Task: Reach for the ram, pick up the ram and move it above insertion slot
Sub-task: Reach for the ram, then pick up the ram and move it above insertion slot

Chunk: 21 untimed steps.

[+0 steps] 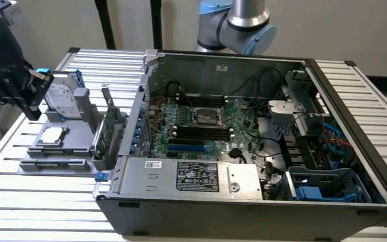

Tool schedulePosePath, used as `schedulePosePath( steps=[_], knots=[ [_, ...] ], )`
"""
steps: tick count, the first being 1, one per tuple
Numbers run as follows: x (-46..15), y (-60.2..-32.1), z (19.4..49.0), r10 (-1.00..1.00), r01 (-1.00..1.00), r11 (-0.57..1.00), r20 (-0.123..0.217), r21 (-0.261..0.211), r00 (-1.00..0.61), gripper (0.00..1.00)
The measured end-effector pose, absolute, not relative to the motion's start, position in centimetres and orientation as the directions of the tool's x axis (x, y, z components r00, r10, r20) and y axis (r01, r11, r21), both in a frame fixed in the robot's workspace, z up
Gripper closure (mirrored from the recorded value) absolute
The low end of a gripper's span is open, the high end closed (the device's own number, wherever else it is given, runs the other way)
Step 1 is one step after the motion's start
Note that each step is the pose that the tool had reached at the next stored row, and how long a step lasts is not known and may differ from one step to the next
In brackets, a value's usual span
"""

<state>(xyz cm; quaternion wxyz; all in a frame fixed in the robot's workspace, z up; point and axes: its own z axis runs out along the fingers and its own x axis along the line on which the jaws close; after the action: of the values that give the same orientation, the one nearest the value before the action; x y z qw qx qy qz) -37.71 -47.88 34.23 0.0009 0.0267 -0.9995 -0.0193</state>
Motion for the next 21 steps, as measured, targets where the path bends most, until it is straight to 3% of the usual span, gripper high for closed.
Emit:
schedulePosePath(
  steps=[21],
  knots=[
    [-37.71, -47.88, 34.22, -0.422, -0.421, 0.906, 0.001, 0.039, -0.907, 0.89]
  ],
)
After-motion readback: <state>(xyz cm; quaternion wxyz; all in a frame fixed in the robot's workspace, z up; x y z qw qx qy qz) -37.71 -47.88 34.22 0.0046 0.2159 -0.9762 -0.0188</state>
